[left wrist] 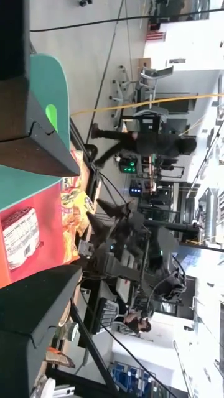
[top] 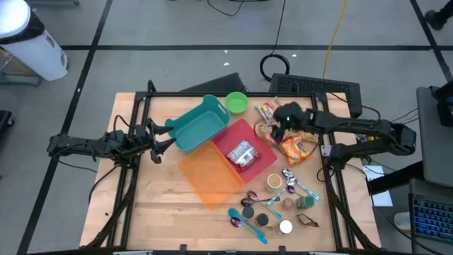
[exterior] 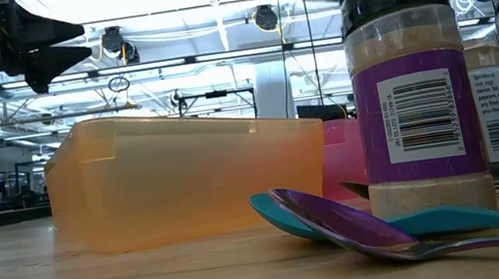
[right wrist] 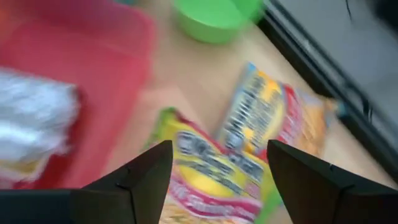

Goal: Pick & Place Food Item
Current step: Put the yellow noodle pack into the red bin, then put the green noodle pack into the red bin

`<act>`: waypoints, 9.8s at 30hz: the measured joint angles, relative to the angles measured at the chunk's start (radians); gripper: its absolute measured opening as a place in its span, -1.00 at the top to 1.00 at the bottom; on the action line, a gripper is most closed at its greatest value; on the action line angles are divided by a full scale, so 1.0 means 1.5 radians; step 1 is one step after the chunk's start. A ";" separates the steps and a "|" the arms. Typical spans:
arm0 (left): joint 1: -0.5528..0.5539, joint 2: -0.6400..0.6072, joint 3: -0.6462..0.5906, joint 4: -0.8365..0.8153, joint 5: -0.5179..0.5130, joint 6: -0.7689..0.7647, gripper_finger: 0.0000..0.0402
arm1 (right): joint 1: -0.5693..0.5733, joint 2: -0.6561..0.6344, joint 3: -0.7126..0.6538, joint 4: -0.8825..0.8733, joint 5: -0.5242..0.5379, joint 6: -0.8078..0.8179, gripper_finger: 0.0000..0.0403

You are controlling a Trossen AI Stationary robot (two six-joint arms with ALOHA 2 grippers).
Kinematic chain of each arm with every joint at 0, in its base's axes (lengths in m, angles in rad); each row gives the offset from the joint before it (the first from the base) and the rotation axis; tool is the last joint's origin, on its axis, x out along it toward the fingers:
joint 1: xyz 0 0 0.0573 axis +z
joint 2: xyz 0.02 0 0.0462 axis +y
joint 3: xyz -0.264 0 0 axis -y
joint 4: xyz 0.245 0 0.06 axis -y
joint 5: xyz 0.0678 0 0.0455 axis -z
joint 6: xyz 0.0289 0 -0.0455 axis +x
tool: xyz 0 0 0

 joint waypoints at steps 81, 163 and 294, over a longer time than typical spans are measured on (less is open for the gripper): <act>0.000 0.000 0.000 -0.001 -0.001 0.040 -0.26 | -0.224 -0.169 -0.103 0.080 0.010 0.092 1.00; 0.000 0.000 0.000 -0.001 -0.002 0.040 -0.26 | 0.183 0.233 0.115 0.301 -0.144 -0.007 1.00; 0.000 0.000 0.000 -0.001 -0.002 0.040 -0.26 | -0.024 0.022 -0.099 0.166 -0.007 0.129 0.99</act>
